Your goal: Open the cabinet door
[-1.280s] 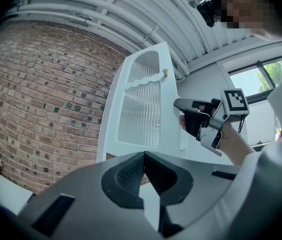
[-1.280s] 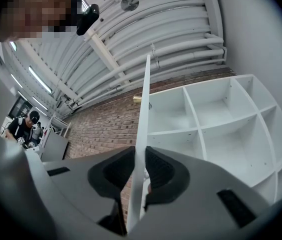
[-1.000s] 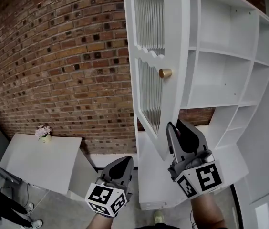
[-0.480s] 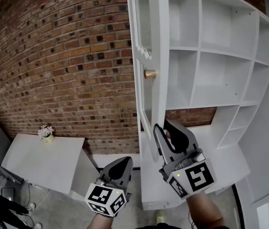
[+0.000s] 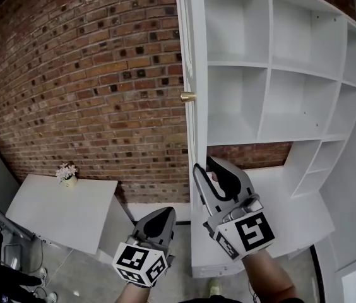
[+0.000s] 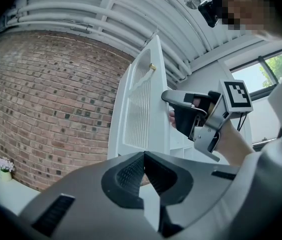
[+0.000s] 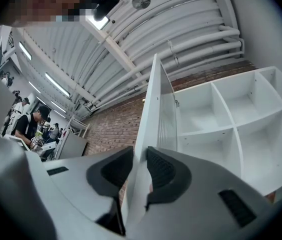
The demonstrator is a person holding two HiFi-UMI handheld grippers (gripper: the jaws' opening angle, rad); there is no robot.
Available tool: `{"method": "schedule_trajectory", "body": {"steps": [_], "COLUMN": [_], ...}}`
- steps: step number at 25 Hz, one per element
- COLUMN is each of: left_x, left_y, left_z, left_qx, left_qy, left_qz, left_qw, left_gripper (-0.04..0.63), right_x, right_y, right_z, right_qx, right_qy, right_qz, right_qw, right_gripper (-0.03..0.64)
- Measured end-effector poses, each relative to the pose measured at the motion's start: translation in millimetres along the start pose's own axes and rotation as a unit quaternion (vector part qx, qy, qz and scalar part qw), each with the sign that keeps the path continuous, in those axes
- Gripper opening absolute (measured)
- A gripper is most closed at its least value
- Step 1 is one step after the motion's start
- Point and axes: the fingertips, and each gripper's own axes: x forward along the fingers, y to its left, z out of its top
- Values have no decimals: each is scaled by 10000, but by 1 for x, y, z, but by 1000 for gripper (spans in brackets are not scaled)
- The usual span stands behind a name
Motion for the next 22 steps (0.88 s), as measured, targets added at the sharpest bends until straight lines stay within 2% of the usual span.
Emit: {"method": "schedule_trajectory", "body": {"steps": [8,13,16,22], "left_x": [-6,-6,-4,3], "left_y": [2,2,2,1], "left_z": [3,2,3,2], "left_qx": [-21,-45,-60,-72], "left_qy": [-52,-74,-76,-85], "left_qz": [2,-19,-37,-111], "left_qw": [10000,10000,9999,9999], "left_gripper": [6,6,6,6], "right_x": [11,6,-1,-13], "right_y": [21,21,14,-2], "right_z": [0,2,4,-12], "right_qx": [-199,68,273,314], "right_qy": [58,-84,-147,77], "right_qz": [237,369,328,61], "right_qw": [9995,9993,9990,9995], "right_gripper": [86,83,75,54]}}
